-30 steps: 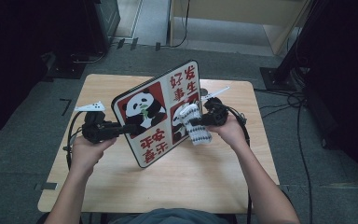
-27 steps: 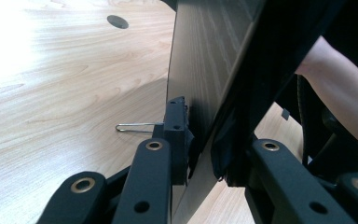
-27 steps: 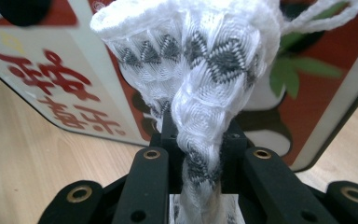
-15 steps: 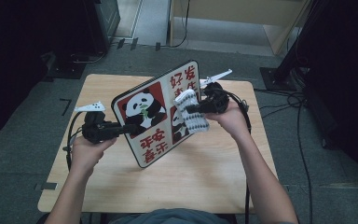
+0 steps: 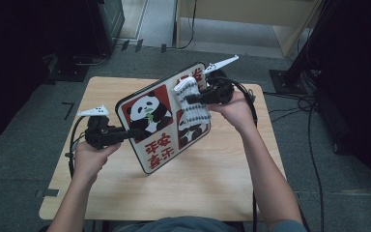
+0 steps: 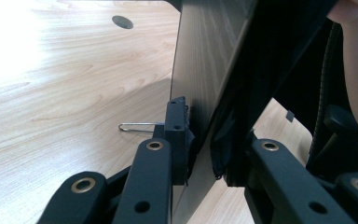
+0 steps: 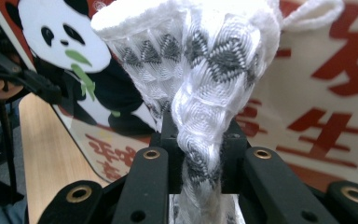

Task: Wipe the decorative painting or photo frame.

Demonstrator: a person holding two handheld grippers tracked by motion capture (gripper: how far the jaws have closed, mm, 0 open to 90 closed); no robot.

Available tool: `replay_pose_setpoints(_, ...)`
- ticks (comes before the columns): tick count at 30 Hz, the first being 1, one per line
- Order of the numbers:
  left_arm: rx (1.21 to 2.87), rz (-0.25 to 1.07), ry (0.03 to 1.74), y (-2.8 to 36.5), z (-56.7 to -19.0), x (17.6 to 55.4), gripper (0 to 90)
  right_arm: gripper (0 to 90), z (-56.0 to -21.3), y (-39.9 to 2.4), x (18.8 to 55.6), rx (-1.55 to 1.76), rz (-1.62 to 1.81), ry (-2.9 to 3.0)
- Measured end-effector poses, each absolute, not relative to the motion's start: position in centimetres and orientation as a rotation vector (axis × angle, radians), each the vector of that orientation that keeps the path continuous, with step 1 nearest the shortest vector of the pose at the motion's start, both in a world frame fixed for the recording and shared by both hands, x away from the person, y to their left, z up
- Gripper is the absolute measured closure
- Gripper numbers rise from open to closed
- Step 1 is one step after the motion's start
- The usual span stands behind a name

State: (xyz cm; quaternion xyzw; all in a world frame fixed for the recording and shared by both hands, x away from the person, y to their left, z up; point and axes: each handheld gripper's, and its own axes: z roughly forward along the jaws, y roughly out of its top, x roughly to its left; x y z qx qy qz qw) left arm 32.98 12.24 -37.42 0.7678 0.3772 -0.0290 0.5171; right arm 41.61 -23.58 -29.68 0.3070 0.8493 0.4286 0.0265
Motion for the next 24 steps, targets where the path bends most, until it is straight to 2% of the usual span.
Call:
replay_pose_setpoints(11, 1.840, -0.071, 0.908, 12.3, -37.4, 33.0, 76.8, 78.0, -28.0, -22.6, 42.3, 0.896, 1.395, 2.582)
replay_pose_setpoints(24, 1.844, -0.073, 0.901, 12.2, -37.4, 33.1, 77.1, 77.8, -28.8, -21.9, 42.5, 0.918, 1.384, 2.587)
